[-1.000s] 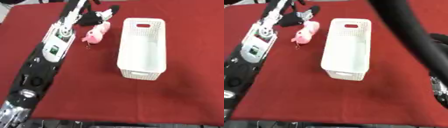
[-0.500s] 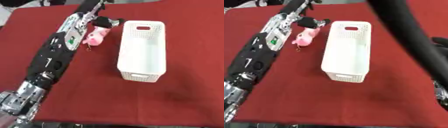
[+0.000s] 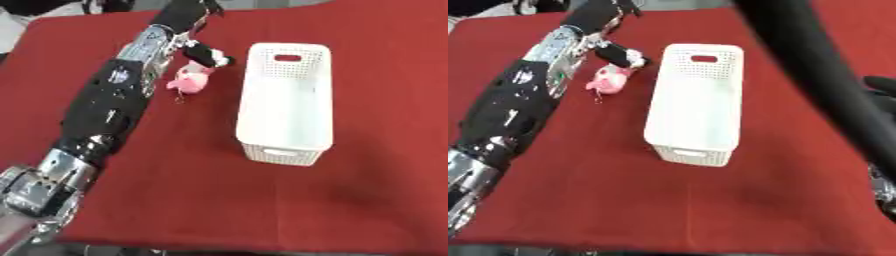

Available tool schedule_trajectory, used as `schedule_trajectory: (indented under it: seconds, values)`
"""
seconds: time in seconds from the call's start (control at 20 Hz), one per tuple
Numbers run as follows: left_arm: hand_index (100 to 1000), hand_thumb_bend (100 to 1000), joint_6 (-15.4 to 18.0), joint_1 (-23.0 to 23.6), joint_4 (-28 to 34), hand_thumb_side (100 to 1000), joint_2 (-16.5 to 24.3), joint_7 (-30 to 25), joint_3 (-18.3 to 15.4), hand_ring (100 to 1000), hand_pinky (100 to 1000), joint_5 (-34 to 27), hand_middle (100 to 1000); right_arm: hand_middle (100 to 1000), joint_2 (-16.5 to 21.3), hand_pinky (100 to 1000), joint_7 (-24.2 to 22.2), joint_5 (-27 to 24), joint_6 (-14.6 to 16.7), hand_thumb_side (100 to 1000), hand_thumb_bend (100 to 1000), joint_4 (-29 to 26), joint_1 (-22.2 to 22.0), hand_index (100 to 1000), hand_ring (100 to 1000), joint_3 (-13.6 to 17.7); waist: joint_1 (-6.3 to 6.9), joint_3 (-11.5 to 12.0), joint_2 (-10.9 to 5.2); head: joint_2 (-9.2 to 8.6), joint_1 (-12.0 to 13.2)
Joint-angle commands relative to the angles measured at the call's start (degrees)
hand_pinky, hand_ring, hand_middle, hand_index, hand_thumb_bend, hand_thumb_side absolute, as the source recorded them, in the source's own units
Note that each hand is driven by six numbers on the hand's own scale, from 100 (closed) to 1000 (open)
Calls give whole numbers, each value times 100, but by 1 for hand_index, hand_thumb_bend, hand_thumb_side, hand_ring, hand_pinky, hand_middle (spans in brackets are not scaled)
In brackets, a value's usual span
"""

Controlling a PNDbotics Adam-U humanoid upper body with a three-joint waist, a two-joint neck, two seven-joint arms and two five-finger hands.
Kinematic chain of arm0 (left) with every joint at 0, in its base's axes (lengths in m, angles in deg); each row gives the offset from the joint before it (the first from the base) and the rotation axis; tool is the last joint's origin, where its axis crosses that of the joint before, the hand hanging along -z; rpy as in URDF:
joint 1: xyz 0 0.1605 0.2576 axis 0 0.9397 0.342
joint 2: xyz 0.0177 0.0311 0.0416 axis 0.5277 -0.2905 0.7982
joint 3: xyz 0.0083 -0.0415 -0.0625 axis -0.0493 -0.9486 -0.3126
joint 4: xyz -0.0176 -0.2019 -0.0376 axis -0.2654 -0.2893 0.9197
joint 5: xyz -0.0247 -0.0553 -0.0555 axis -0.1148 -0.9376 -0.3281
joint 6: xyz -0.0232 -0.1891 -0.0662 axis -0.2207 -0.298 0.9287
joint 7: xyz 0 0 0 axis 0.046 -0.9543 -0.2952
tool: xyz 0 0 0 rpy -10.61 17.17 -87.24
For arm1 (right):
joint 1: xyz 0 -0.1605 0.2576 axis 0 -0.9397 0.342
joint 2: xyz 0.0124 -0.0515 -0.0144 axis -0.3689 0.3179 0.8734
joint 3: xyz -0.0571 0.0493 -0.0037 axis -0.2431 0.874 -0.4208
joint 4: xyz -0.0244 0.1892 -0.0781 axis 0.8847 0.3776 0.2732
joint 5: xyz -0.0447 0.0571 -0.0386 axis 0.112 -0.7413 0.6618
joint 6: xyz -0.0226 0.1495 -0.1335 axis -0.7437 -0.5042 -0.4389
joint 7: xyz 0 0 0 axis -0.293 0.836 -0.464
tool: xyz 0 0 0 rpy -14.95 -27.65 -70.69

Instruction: Pick up objects on the table and place them in the box.

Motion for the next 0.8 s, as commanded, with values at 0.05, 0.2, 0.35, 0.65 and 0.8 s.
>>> schedule_trajectory:
  seconds: [0.05,0.2,0.35,0.65,0.8]
  values:
    - [814,543,82,-181,-208,567,29,60,-83,683,524,270,763,850,44,661,-18,-28,2,733,161,-79,17,804,797,-5,-31,-14,-128,-118,92]
    - [814,557,136,-196,-361,572,-12,131,-111,685,533,509,763,850,43,660,-19,-36,10,733,160,-79,28,803,797,-5,-30,-24,-122,-123,85]
    - [812,540,156,-177,-526,580,-101,185,-168,683,528,627,761,850,43,660,-19,-42,18,733,159,-79,40,802,797,-6,-34,-35,-109,-113,84]
    - [810,525,186,-174,-717,584,-248,246,-213,681,525,714,760,847,41,659,-23,-45,23,722,125,-79,56,794,794,-15,-32,-52,-83,-85,89]
    - [808,522,187,-190,-771,587,-296,271,-236,680,524,741,759,845,42,658,-23,-50,28,722,125,-79,67,790,793,-21,-28,-63,-74,-60,97]
